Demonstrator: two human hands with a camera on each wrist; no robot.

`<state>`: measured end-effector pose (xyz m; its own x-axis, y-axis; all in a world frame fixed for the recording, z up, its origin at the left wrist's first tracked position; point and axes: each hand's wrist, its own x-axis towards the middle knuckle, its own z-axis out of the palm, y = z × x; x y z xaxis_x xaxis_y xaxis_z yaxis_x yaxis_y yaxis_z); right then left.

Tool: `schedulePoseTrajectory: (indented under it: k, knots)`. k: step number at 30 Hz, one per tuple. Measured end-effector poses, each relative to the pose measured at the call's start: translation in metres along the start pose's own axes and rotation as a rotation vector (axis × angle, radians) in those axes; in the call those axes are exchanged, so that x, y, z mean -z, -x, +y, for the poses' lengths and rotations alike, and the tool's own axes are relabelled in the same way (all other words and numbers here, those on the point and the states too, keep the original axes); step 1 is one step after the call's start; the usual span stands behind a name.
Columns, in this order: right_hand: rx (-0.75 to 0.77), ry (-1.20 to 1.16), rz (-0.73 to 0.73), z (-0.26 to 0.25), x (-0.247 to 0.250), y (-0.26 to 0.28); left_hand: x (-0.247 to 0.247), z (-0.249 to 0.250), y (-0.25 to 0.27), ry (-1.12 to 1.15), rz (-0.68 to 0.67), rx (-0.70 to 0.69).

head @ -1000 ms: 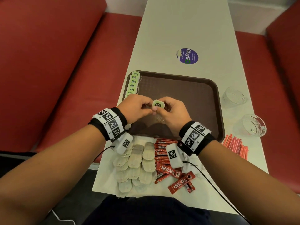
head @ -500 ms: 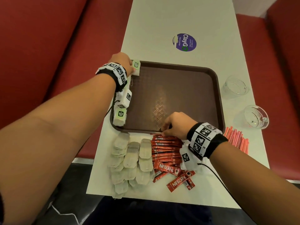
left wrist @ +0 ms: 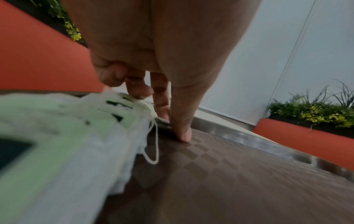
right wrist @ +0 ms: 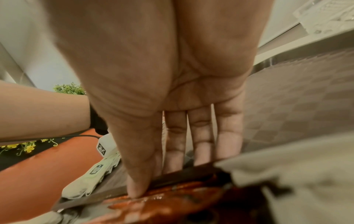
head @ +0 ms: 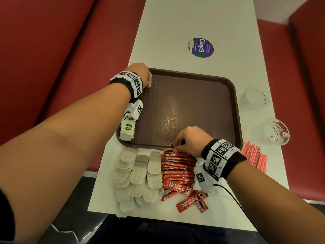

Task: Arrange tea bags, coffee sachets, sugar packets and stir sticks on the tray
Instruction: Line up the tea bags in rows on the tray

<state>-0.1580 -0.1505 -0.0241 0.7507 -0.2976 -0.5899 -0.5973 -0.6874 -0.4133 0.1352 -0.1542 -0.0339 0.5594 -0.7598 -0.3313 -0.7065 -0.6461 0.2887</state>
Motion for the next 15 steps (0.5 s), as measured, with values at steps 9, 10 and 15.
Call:
schedulePoseTrajectory:
  k: [9,10,15]
  knots:
    - [0.01,-0.015,0.002,-0.016,0.004,0.005,0.015,0.007,0.041,0.041,0.125,-0.111]
    - [0.034,-0.022,0.009,-0.02,0.003,0.006,0.017,0.008,0.055,0.065,0.151,-0.148]
    - [0.209,-0.005,0.008,-0.044,-0.005,0.015,0.014,-0.001,0.137,0.101,0.055,-0.351]
